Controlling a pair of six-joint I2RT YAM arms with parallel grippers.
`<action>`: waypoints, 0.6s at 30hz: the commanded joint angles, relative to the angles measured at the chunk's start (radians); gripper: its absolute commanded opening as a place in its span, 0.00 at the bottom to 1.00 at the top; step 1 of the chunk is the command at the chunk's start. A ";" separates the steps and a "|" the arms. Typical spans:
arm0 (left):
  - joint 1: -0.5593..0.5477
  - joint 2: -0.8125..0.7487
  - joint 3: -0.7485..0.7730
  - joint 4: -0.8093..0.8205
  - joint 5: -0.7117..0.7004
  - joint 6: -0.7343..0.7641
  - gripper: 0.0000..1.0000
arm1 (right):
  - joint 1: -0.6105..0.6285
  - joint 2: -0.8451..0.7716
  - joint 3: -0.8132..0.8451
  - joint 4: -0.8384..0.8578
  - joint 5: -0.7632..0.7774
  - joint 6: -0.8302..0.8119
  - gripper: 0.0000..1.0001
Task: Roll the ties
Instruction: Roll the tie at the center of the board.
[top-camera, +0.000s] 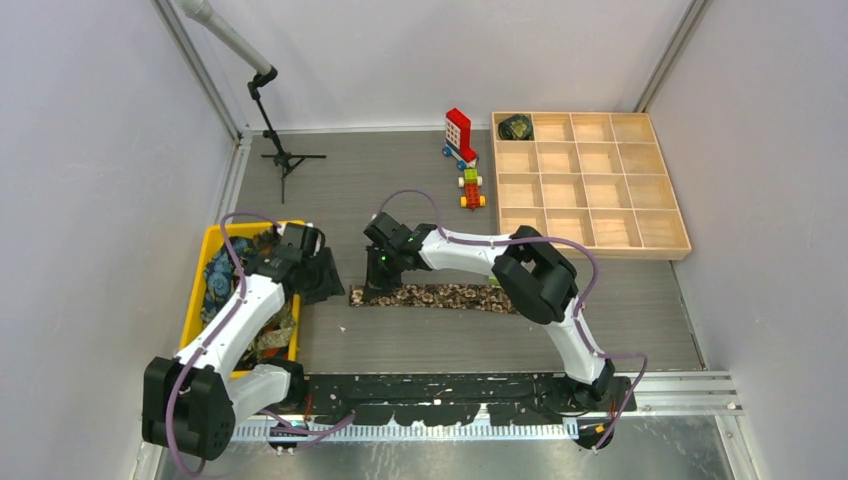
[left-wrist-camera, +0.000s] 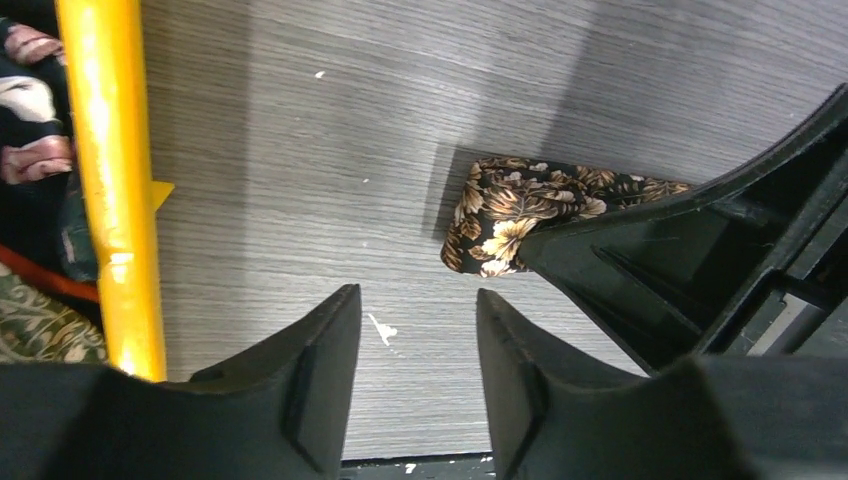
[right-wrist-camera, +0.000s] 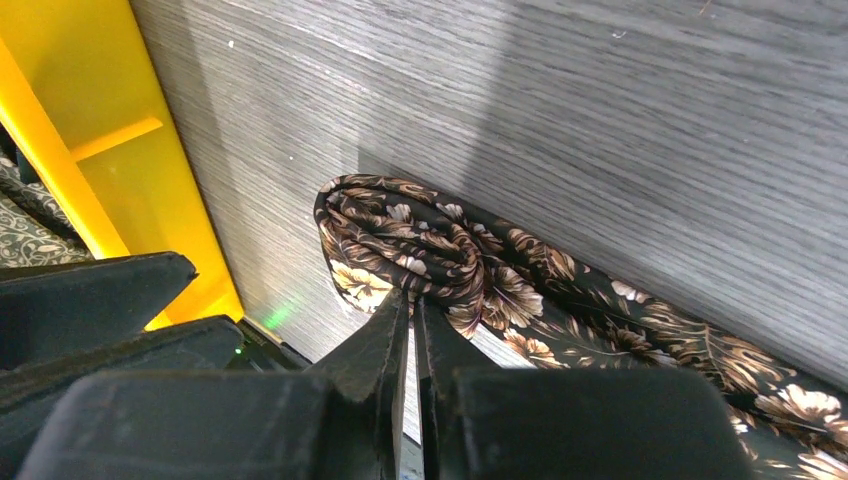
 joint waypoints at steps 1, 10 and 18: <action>0.003 -0.019 -0.017 0.074 0.066 0.007 0.51 | -0.010 -0.057 -0.022 0.028 -0.001 -0.009 0.12; 0.003 -0.024 -0.093 0.207 0.162 0.031 0.57 | -0.022 -0.076 -0.039 0.033 -0.009 -0.020 0.12; 0.001 0.077 -0.108 0.277 0.171 0.034 0.51 | -0.031 -0.087 -0.038 0.032 -0.013 -0.024 0.12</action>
